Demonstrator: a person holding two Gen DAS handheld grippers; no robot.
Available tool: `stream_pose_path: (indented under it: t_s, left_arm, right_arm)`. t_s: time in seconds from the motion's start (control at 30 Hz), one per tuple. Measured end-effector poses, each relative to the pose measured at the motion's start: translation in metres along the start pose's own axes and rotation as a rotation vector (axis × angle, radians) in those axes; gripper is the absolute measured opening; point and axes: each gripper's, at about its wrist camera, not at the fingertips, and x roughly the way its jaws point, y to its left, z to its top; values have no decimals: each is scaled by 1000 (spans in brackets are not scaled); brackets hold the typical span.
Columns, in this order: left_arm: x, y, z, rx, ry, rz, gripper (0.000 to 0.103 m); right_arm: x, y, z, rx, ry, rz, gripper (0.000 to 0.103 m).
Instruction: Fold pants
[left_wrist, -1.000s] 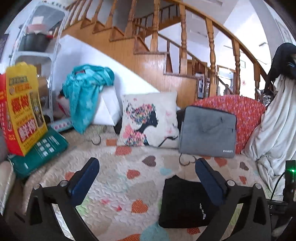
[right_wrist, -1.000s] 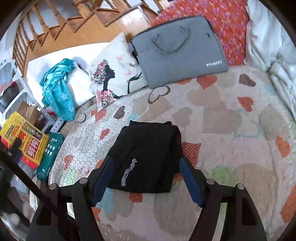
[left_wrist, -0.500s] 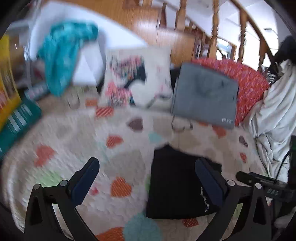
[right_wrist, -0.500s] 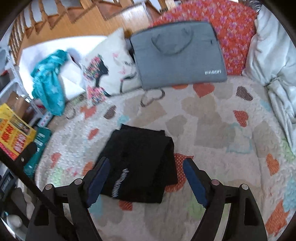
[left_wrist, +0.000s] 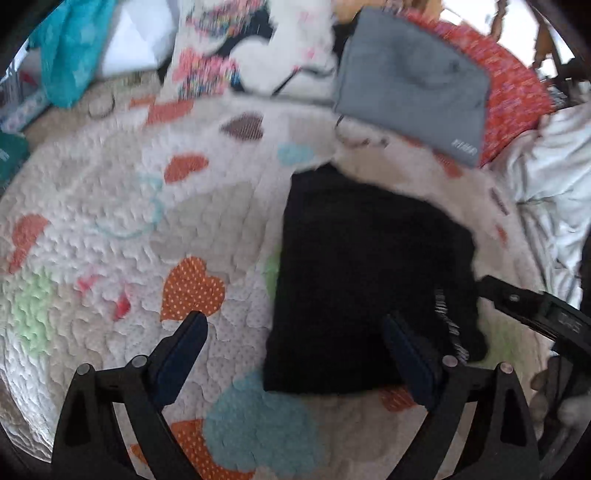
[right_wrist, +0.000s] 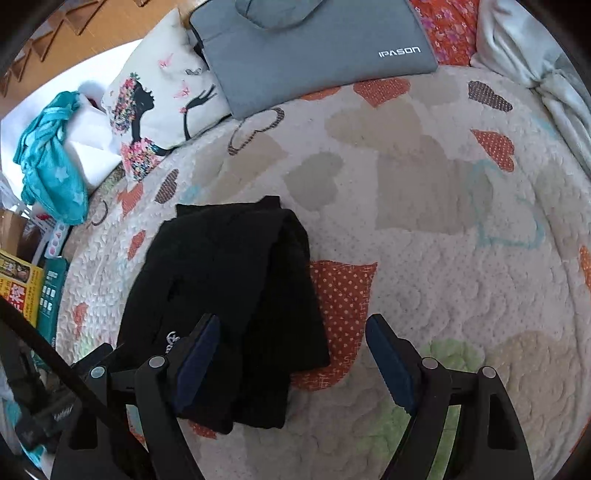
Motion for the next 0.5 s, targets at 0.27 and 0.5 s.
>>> stream_pose_path:
  t_s: [0.27,0.5]
  left_arm:
    - [-42,-3,0,31,-177,97,95]
    - [-31,3,4,9,-116,81,95]
  right_arm:
    - [-26,26,-12,-95,-100,-56,85]
    - [-23,31,-17,-111,-79,-85,85]
